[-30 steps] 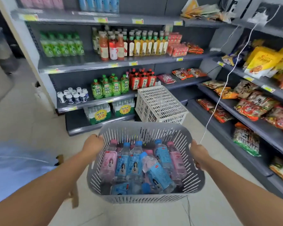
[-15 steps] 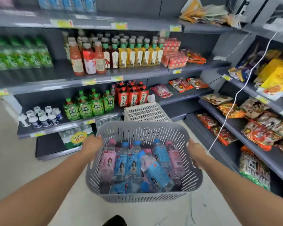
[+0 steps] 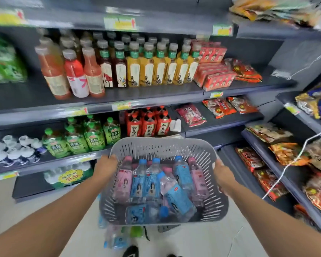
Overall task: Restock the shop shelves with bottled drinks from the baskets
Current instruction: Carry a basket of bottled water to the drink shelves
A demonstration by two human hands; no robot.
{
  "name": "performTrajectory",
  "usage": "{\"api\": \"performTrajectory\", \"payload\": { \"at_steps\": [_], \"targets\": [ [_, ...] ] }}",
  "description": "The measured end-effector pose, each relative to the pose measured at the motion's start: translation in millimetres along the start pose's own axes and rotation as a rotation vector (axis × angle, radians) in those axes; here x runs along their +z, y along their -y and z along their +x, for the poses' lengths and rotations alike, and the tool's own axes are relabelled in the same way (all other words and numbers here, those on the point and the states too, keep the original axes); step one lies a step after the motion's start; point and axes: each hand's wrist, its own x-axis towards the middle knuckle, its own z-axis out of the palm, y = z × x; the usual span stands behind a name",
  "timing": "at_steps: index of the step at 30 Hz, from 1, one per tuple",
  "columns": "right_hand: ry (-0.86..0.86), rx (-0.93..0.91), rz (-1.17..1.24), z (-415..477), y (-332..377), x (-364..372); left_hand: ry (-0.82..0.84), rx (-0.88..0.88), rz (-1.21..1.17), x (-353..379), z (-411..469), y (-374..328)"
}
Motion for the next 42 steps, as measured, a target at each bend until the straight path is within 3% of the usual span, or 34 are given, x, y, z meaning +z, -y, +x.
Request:
{"api": "performTrajectory", "payload": {
  "at_steps": [14,25,35,42],
  "targets": [
    [0.167,-0.2,-0.224,196,84,11,-0.238,-0.177,-0.148,89,88,-46],
    [0.224,-0.159,-0.211,260,100,31,-0.301,-0.243,-0.194,110,119,-70],
    [0.189,-0.153,-0.211,282,108,42,-0.263,-0.24,-0.247,108,141,-81],
    [0.382,-0.047,-0.155,272,124,25,-0.097,-0.228,0.009,92,130,-92]
  ]
}}
